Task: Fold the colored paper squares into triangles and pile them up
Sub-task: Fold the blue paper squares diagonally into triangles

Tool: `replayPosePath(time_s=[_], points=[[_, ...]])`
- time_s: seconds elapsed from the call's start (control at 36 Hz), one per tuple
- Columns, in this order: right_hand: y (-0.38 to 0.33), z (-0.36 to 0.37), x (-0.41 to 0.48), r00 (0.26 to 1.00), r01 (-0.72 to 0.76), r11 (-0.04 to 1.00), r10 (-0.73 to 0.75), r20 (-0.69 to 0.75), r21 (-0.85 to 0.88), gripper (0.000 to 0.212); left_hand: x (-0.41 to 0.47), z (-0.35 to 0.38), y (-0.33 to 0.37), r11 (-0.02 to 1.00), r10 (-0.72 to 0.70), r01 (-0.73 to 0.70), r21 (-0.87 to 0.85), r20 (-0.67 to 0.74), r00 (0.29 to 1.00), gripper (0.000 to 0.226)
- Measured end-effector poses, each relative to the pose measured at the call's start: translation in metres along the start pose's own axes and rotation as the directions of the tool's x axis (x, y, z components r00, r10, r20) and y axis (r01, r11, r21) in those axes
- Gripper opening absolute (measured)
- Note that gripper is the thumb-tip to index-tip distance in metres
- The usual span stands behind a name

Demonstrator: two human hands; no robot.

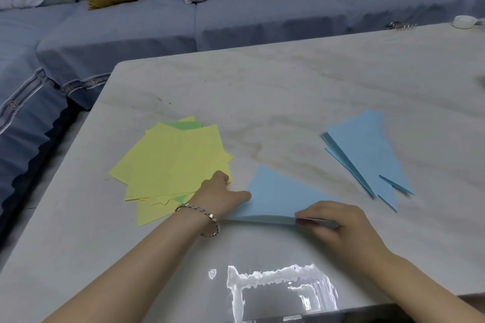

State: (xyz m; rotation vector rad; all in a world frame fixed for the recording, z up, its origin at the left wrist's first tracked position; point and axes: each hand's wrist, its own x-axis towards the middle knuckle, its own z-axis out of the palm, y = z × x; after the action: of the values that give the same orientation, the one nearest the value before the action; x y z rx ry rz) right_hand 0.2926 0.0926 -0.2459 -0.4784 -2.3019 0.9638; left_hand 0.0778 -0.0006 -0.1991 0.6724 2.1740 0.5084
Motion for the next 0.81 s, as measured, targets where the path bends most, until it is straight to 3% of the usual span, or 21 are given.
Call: replayPosePath(time_s=[0.11,0.22,0.31,0.36,0.44,0.53,0.58,0.81], points=[[-0.008,-0.002,0.002,1.0,-0.022,0.998,0.021,0.004,0.067,0.025,0.002,-0.005,0.0,0.997,-0.045,0.047,-0.058,0.025,0.999,0.065],[-0.007,0.003,0.0,0.995,-0.029,0.998,0.024,0.099,0.051,0.024,0.002,-0.005,0.004,0.988,-0.054,0.067,-0.142,0.089,0.995,0.03],[-0.005,0.007,-0.003,0.986,-0.01,0.999,0.003,0.169,0.042,0.022,0.004,0.002,0.006,0.994,-0.032,0.037,-0.104,0.049,0.998,0.037],[-0.004,0.01,-0.006,0.979,0.019,1.0,-0.023,0.203,0.025,0.032,0.005,0.006,0.009,0.997,0.015,-0.012,-0.078,0.028,1.0,0.033],[-0.003,0.012,-0.009,0.96,0.053,0.999,-0.049,0.275,-0.005,0.029,0.002,0.008,0.019,0.996,0.07,-0.068,-0.052,0.044,0.997,0.033],[-0.006,0.009,-0.008,0.937,0.084,0.995,-0.062,0.344,-0.048,0.03,0.002,0.011,0.028,0.977,0.21,-0.21,-0.041,0.007,0.978,0.011],[-0.008,0.005,-0.006,0.926,0.084,0.994,-0.054,0.373,-0.066,0.033,0.001,0.012,0.034,0.951,0.307,-0.309,-0.026,-0.063,0.949,0.01],[-0.026,-0.028,0.02,0.965,-0.037,0.999,0.035,0.26,0.0,0.035,-0.023,0.011,0.042,0.845,0.535,-0.535,0.011,-0.016,0.844,0.021]])
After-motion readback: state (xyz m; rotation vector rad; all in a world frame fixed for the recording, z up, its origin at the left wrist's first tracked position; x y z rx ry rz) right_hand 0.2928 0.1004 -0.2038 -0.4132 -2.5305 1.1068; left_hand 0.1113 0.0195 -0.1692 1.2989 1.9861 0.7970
